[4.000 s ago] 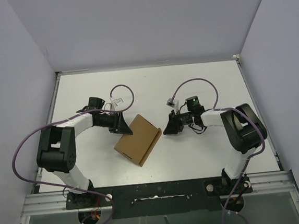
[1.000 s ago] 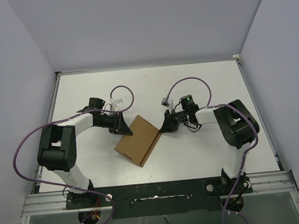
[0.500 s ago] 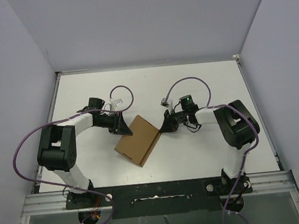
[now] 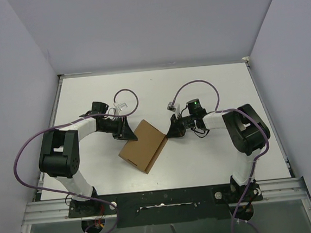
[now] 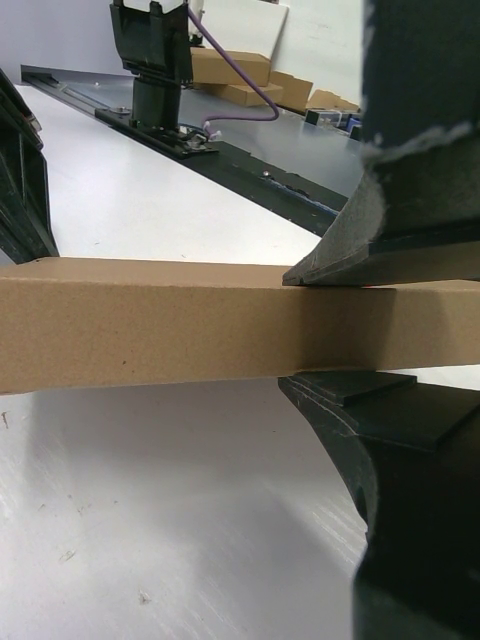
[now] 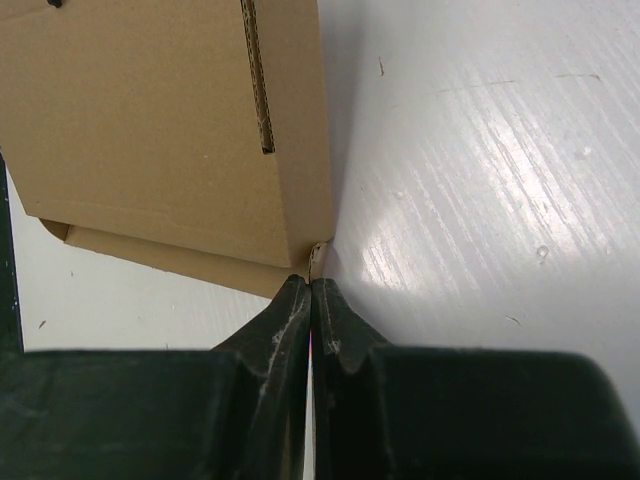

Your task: Fold the paper box

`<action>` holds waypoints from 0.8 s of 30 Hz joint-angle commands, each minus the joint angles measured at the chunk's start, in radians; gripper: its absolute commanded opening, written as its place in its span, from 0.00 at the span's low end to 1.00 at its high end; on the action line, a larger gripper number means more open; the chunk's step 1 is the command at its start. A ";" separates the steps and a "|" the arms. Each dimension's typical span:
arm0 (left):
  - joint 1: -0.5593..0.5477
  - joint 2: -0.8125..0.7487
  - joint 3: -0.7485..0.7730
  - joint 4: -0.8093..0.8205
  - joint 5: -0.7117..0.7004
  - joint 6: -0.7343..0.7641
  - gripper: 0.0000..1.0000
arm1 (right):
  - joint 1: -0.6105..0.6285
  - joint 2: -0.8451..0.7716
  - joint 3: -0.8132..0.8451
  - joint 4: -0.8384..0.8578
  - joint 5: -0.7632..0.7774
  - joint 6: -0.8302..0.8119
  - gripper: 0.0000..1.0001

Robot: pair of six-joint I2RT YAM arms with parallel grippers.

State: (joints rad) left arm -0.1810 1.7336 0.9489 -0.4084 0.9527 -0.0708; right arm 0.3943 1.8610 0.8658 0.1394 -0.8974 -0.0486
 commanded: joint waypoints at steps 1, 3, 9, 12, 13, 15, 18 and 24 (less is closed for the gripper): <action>0.015 0.030 0.011 0.036 -0.072 0.019 0.01 | 0.013 -0.004 0.011 -0.045 0.011 -0.016 0.00; 0.017 0.030 0.010 0.039 -0.067 0.015 0.01 | 0.014 0.004 0.012 -0.047 0.009 -0.013 0.00; 0.027 0.038 0.006 0.050 -0.055 0.004 0.01 | 0.005 0.006 0.012 -0.049 0.008 -0.003 0.00; 0.034 0.041 0.004 0.057 -0.048 -0.004 0.01 | -0.005 0.012 0.012 -0.044 -0.001 0.012 0.00; 0.037 0.042 0.004 0.059 -0.048 -0.006 0.01 | -0.010 0.015 0.010 -0.042 -0.003 0.016 0.00; 0.041 0.045 0.002 0.062 -0.044 -0.011 0.01 | -0.012 0.014 0.009 -0.041 -0.004 0.016 0.00; 0.046 0.050 0.002 0.064 -0.040 -0.015 0.01 | -0.012 0.011 0.007 -0.040 -0.008 0.009 0.00; 0.048 0.053 0.001 0.067 -0.033 -0.018 0.01 | -0.012 0.001 0.005 -0.037 -0.005 0.004 0.00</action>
State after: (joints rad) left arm -0.1429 1.7618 0.9485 -0.3916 0.9783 -0.1043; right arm 0.3851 1.8626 0.8677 0.0952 -0.8970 -0.0410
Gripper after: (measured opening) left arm 0.311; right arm 0.025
